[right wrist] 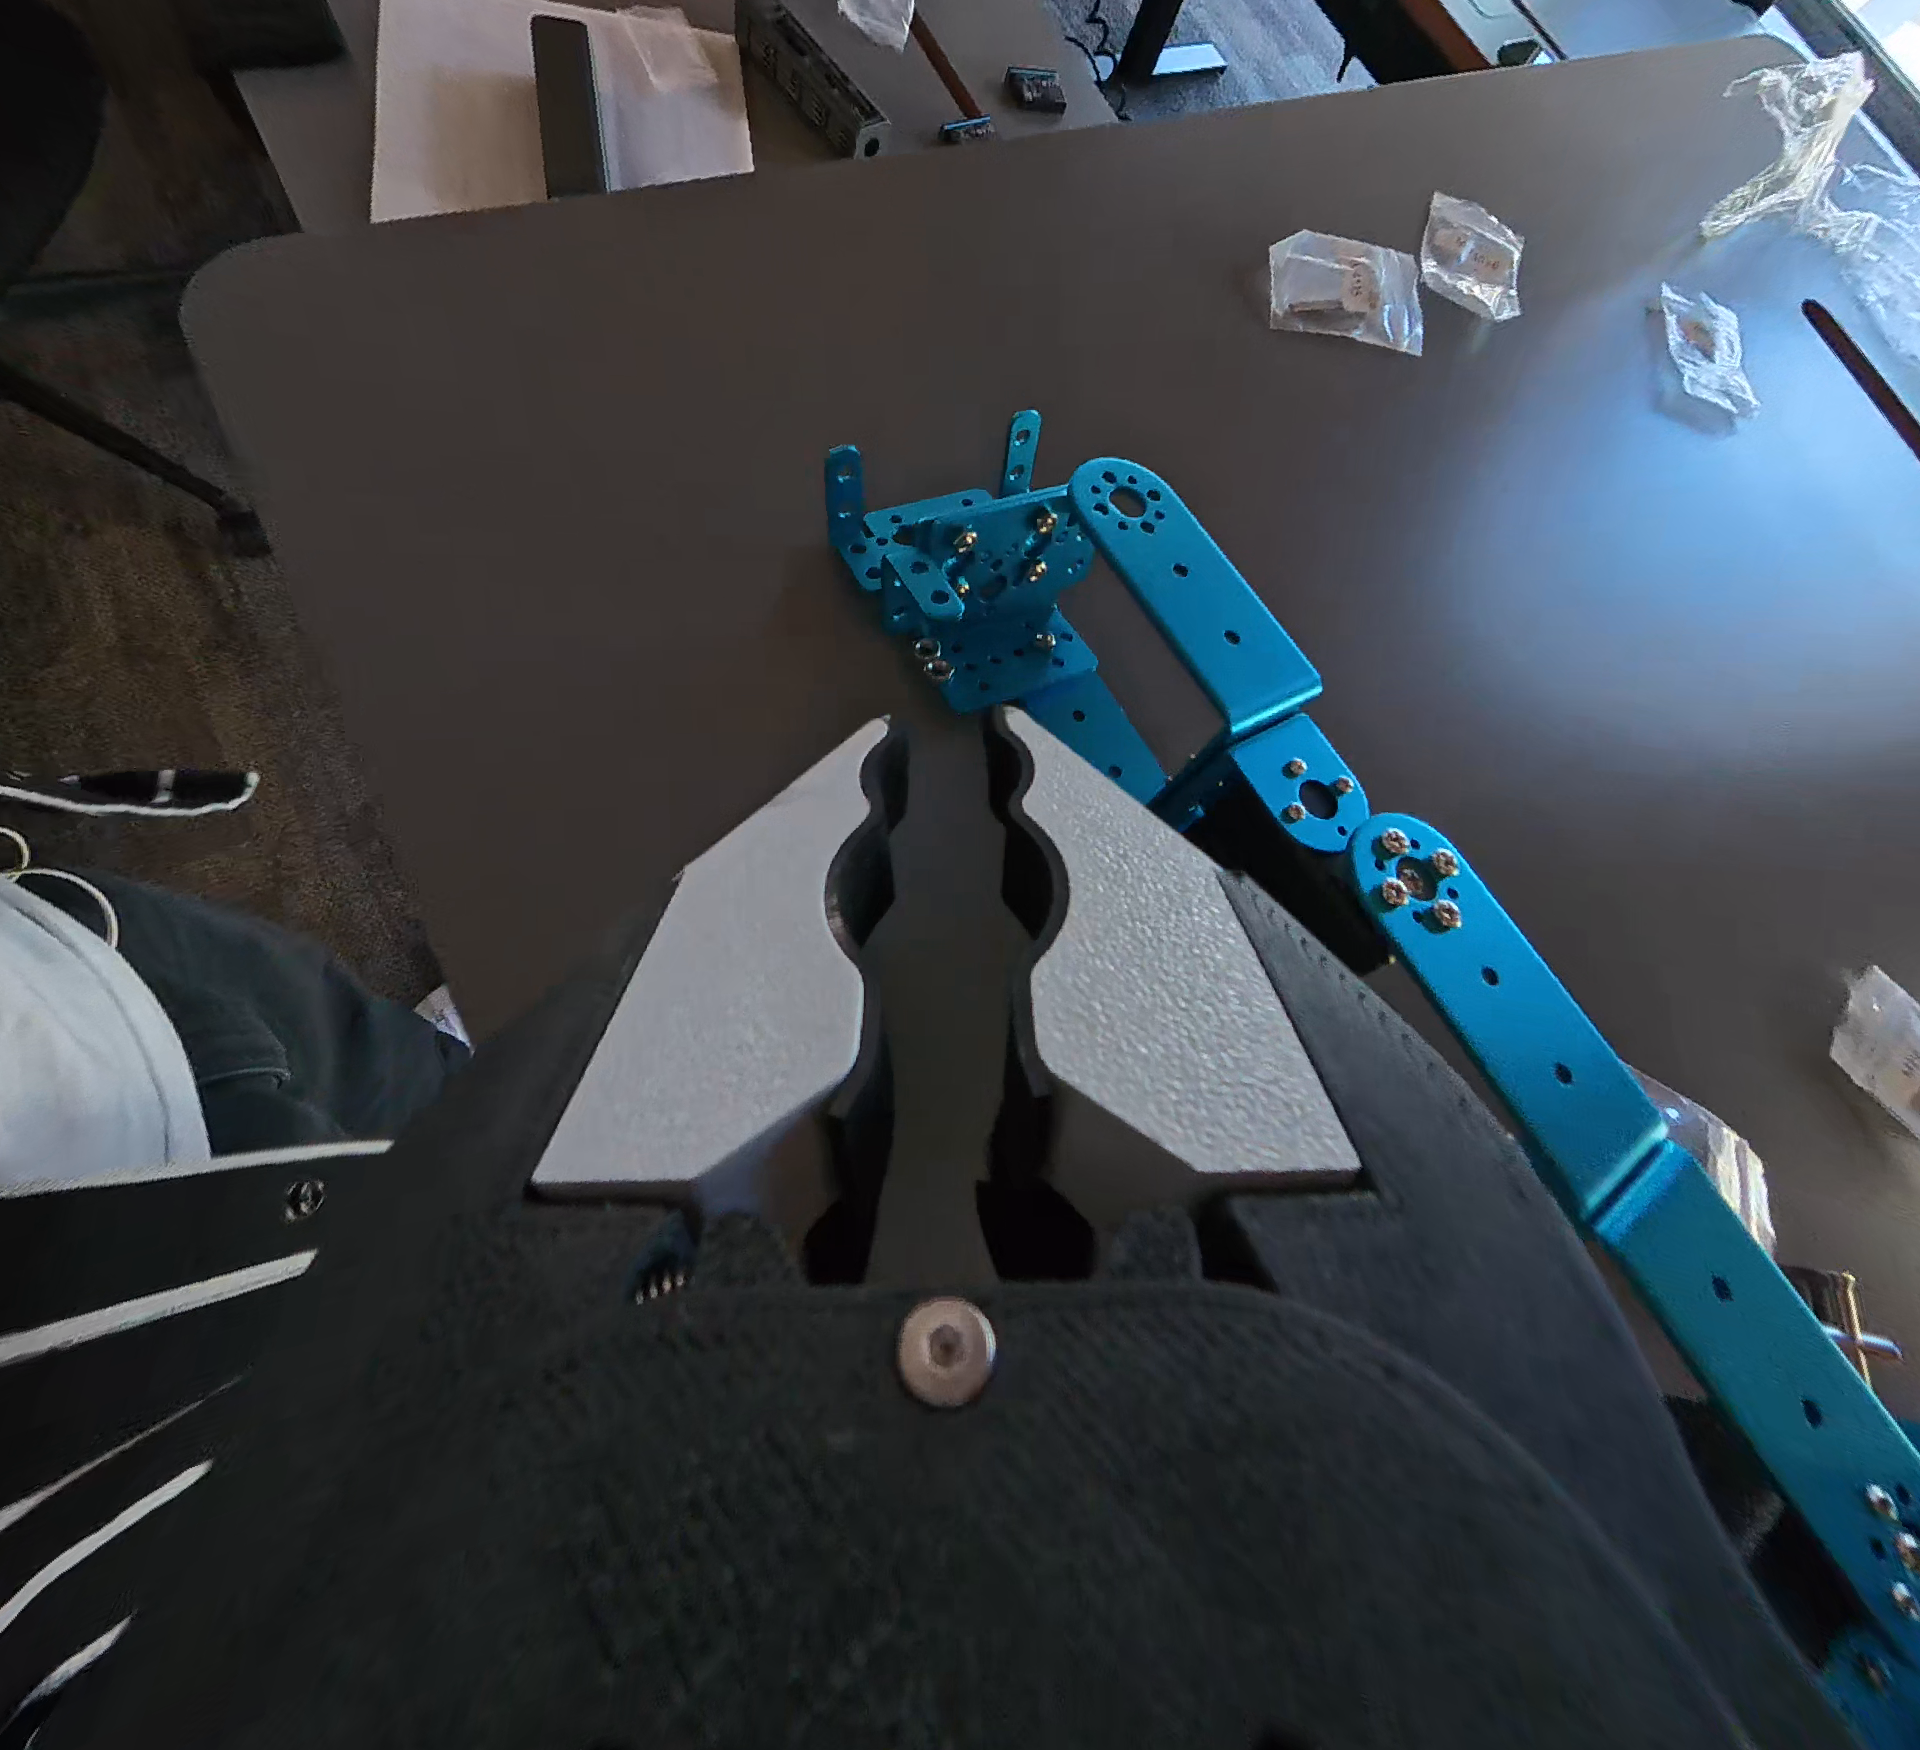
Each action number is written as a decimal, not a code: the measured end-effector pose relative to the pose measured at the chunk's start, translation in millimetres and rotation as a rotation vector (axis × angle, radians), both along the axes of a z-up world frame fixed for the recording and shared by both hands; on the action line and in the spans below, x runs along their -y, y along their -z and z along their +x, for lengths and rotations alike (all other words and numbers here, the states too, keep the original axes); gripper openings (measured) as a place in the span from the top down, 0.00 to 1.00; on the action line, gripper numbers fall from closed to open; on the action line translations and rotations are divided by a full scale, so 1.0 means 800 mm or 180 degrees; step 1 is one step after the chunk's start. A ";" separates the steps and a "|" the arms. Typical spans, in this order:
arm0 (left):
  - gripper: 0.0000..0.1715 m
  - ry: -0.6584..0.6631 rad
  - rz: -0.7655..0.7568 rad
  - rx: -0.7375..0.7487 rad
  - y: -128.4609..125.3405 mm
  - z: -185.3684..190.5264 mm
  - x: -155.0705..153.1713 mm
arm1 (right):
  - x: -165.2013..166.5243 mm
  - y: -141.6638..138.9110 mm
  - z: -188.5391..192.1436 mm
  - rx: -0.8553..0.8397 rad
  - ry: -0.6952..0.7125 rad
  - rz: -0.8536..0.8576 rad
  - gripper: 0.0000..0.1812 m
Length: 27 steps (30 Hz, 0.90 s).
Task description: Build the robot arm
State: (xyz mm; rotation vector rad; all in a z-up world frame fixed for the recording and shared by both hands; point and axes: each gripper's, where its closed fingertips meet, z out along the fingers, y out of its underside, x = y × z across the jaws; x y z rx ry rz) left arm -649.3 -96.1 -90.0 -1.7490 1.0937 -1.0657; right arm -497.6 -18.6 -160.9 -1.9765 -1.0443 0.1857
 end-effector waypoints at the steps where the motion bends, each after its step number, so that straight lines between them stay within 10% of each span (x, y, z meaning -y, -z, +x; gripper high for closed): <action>1: 0.74 0.0028 0.0010 -0.0009 -0.001 0.002 0.001 | -0.003 0.003 -0.001 0.0000 0.0001 -0.0005 0.92; 20: 0.75 0.0085 -0.0054 0.0090 0.006 0.001 -0.013 | 0.000 0.012 -0.010 -0.0005 0.0037 0.0090 0.91; 27: 0.75 0.0322 0.0022 0.0238 -0.009 0.045 -0.020 | 0.049 -0.038 0.056 -0.0240 0.0397 0.0508 0.94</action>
